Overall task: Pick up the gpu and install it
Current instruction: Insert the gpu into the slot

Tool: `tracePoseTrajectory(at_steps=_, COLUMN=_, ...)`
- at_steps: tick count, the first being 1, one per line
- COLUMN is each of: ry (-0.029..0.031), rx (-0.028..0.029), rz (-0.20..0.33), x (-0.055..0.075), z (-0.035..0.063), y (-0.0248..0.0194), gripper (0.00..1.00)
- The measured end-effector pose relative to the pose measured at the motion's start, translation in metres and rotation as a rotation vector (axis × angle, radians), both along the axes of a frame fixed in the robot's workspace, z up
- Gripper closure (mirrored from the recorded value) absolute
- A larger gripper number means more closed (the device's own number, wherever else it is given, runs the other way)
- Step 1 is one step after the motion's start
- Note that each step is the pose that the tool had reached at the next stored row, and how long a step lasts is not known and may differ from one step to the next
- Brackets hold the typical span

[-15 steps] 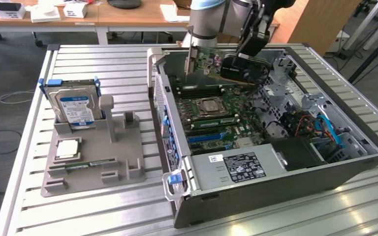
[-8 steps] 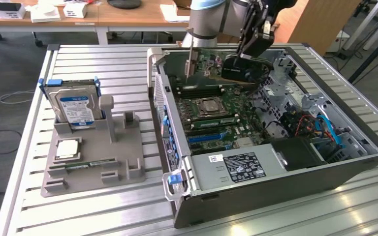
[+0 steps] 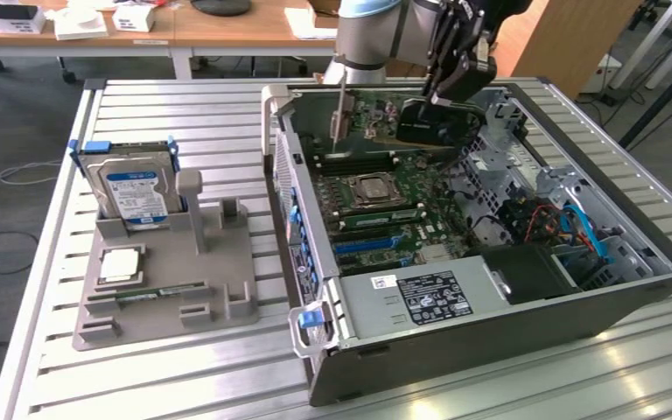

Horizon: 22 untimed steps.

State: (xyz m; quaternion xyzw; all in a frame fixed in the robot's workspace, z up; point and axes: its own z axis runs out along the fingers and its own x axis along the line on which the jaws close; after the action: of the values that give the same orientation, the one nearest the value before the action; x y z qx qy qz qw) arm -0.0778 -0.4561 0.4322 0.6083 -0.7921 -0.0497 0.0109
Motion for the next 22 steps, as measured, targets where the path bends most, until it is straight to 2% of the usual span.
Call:
tracePoseTrajectory(at_steps=12, ry=0.0001, rx=0.0, rz=0.121, x=0.007, z=-0.0003, y=0.0, gripper=0.73)
tracePoseTrajectory(at_steps=18, ry=0.0003, rx=-0.0001, rz=0.127, x=0.008, z=-0.0003, y=0.0, gripper=0.73)
tracePoseTrajectory(at_steps=22, ry=0.0002, rx=0.0, rz=0.138, x=0.013, z=-0.0004, y=-0.0001, gripper=0.73)
